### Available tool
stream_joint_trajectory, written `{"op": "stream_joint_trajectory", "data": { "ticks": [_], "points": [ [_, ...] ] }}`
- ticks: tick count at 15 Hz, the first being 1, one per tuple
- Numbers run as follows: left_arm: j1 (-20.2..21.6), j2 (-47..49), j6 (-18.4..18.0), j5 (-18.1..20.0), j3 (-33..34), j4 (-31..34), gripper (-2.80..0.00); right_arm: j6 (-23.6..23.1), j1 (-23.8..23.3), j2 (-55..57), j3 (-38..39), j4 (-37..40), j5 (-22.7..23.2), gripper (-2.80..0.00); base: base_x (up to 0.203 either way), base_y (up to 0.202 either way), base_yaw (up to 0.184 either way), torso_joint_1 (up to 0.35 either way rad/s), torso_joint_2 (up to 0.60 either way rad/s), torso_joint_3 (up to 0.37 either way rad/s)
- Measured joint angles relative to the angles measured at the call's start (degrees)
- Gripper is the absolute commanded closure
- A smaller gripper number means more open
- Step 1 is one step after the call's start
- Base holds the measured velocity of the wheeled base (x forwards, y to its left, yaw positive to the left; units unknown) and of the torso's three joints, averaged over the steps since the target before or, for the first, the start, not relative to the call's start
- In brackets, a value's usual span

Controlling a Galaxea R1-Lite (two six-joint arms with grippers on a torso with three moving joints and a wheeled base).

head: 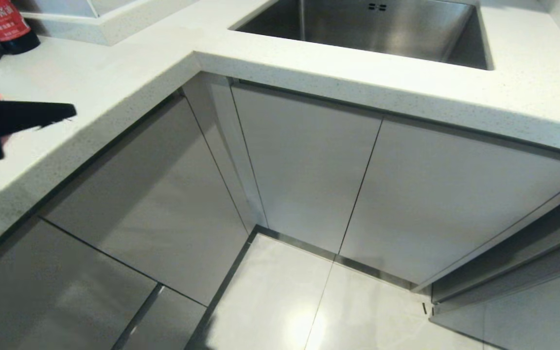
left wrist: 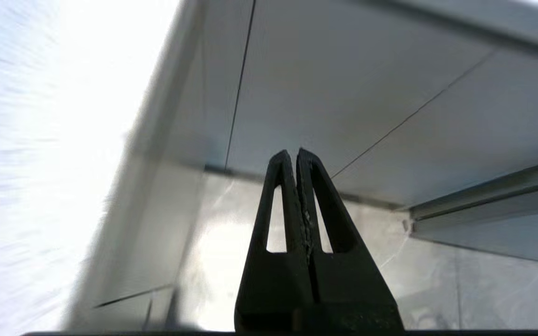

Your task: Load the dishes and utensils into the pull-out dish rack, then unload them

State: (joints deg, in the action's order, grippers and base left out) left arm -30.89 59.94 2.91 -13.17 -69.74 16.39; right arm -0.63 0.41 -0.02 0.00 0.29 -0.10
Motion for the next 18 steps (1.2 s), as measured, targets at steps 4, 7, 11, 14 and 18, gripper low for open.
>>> {"op": "stream_joint_trajectory", "data": {
  "ticks": [4,7,11,14,18],
  "points": [
    [14.68,-11.64,-5.97,15.72,1.43,0.14,0.00,0.00,0.00,0.00,0.00,-0.02,0.00,0.00,0.000,0.000,0.000,0.000,0.00,0.000],
    [24.63,-22.91,-11.42,25.00,5.73,-1.03,0.00,-0.02,0.00,0.00,0.00,-0.02,0.00,0.00,0.000,0.000,0.000,0.000,0.00,0.000],
    [31.16,-37.68,-14.96,27.55,15.33,2.35,0.00,-0.02,0.00,0.00,0.00,-0.02,0.00,0.00,0.000,0.000,0.000,0.000,0.00,0.000],
    [32.05,-47.52,-15.42,25.32,21.46,10.38,0.00,-0.02,0.00,0.00,0.00,-0.02,0.00,0.00,0.000,0.000,0.000,0.000,0.00,0.000],
    [31.22,-57.41,-16.53,18.33,28.94,17.75,0.00,-0.02,0.00,0.00,0.00,-0.02,0.00,0.00,0.000,0.000,0.000,0.000,0.00,0.000]
  ]
}}
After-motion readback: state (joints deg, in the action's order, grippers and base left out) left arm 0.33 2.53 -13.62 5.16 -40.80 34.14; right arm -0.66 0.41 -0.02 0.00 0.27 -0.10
